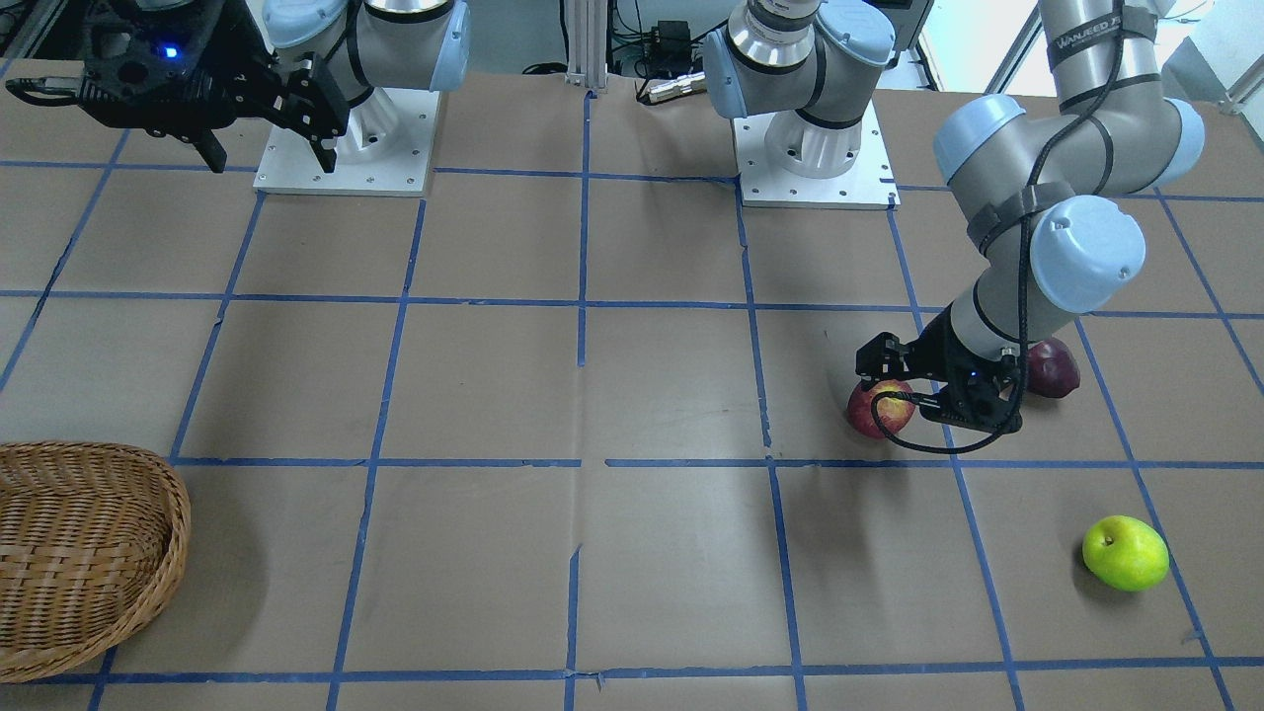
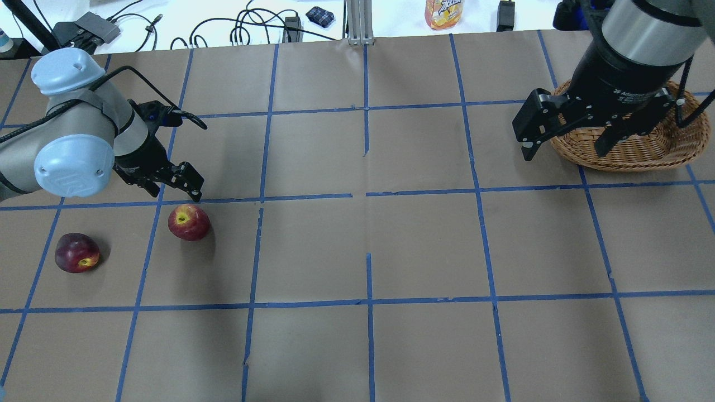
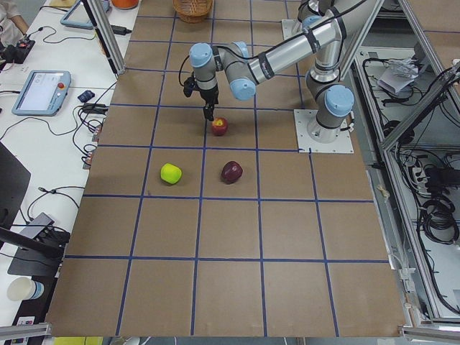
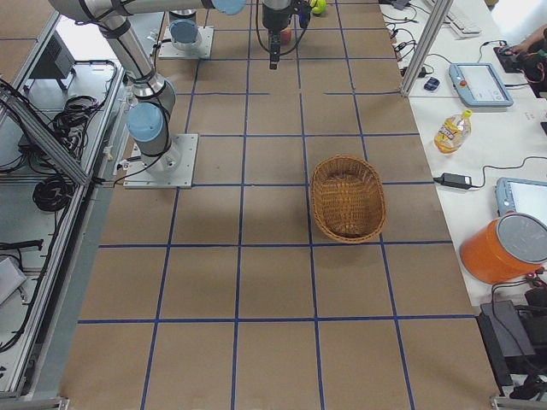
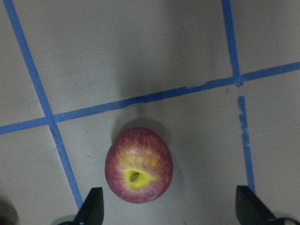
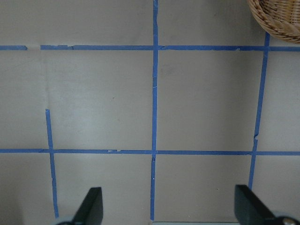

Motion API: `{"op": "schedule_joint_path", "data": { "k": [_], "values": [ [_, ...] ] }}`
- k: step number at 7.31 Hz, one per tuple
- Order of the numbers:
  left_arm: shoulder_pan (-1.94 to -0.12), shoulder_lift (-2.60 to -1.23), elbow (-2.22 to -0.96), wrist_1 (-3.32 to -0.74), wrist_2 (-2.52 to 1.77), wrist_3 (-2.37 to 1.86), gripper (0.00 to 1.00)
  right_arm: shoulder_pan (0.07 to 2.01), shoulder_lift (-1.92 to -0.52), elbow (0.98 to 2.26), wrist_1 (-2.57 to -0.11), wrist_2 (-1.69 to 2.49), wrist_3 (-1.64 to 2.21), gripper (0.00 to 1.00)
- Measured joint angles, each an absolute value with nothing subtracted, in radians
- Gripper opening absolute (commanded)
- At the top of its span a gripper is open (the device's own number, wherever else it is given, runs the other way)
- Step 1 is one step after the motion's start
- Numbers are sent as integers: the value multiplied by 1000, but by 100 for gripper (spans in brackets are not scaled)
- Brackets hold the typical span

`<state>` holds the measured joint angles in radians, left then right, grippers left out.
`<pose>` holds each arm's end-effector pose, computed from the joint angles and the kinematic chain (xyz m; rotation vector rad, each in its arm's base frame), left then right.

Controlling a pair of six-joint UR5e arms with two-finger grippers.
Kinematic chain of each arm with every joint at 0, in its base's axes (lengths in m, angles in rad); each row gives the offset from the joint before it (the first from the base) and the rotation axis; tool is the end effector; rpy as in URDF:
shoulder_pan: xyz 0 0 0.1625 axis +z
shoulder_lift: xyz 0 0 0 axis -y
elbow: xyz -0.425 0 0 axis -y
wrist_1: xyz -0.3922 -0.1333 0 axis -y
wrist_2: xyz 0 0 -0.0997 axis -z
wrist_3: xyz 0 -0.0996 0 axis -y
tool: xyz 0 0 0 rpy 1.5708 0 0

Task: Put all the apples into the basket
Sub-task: 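Lower the left gripper onto the red apple and grasp it, then carry the red apple to the table center with the left gripper and release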

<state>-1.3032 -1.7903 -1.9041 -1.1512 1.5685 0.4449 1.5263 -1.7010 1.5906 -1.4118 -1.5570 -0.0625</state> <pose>0.0066 -0.5290 0.2594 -0.2731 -3.0750 -0.1917 0.1154 -0.4349 0.5228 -0.0276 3.1242 0.0747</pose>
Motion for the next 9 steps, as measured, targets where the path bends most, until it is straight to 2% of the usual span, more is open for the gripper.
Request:
{"op": "schedule_joint_path", "data": {
  "k": [3,4,5,6,9],
  "values": [
    [-1287,-1862,-1937,-1124,1569,439,100,1526,-1701,1592,-1413,-1557,-58,100],
    [-1286,-1883,-1944,-1124,1569,427,72,1526,-1701,1592,-1413,-1557,-57,100],
    [-1285,-1895,-1948,-1112,1569,424,29,1526,-1701,1592,-1413,-1557,-56,100],
    [-1285,-1897,-1947,-1091,1570,425,0,1526,-1701,1592,-1413,-1556,-56,100],
    [-1378,-1835,-1903,-1114,1563,371,0,1525,-1699,1592,-1416,-1556,-53,100]
  ]
}}
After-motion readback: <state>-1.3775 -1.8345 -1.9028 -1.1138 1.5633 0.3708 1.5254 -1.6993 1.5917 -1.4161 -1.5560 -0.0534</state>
